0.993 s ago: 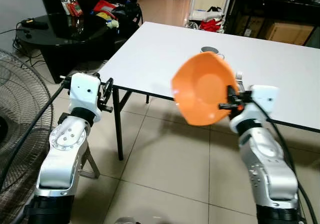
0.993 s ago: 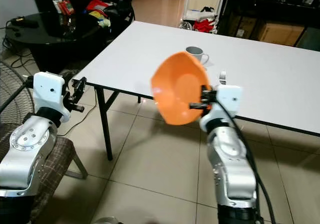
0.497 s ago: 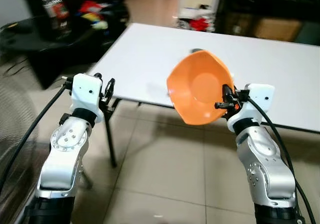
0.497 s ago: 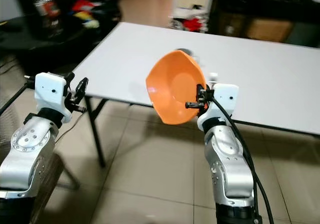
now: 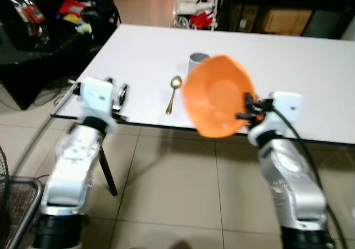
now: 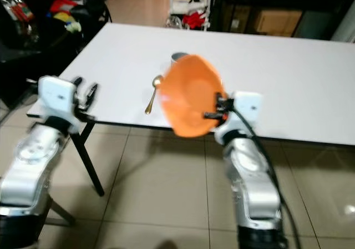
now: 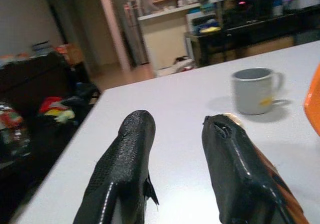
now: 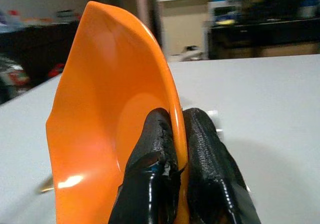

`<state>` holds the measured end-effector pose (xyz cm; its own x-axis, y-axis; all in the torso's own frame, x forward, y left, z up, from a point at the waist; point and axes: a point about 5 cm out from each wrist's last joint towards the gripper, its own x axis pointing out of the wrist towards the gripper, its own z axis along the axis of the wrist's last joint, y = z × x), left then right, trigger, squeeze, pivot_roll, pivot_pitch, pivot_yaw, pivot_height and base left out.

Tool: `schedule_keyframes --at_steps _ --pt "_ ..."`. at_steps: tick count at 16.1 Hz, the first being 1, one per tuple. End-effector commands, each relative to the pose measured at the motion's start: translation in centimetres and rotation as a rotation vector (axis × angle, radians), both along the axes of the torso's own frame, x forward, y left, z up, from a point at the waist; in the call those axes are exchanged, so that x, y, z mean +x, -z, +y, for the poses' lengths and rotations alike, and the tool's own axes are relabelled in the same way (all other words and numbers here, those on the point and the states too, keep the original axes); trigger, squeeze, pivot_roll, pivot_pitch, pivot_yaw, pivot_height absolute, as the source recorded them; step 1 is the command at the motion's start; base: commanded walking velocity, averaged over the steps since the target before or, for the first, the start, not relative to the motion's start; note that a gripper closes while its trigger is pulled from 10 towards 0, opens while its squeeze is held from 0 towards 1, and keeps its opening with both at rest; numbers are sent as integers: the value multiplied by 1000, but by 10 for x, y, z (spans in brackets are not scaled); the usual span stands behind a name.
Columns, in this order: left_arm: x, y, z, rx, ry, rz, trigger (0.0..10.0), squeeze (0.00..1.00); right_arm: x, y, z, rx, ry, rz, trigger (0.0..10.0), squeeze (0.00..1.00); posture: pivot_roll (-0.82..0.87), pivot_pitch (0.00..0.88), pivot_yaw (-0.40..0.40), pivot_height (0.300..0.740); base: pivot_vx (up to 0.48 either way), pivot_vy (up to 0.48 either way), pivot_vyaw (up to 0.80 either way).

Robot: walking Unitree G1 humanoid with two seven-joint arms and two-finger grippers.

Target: Setting the table

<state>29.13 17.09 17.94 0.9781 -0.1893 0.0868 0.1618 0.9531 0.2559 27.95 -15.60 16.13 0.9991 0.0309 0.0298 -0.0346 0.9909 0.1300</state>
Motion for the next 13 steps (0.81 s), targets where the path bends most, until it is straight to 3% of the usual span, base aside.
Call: schedule_keyframes --at_steps 1,9,13 --pt "0 -5 5 16 -11 -12 10000 0 2 -12 2 11 -1 -62 10000 0 141 0 -14 740 266 0 0" --pt "-2 -2 5 14 -11 -5 10000 0 1 -13 2 6 -15 -63 10000 0 141 0 -25 740 267 0 0" --pt "-4 0 6 14 -13 -2 10000 0 0 -12 4 19 -26 -59 10000 0 144 0 -28 740 270 0 -733"
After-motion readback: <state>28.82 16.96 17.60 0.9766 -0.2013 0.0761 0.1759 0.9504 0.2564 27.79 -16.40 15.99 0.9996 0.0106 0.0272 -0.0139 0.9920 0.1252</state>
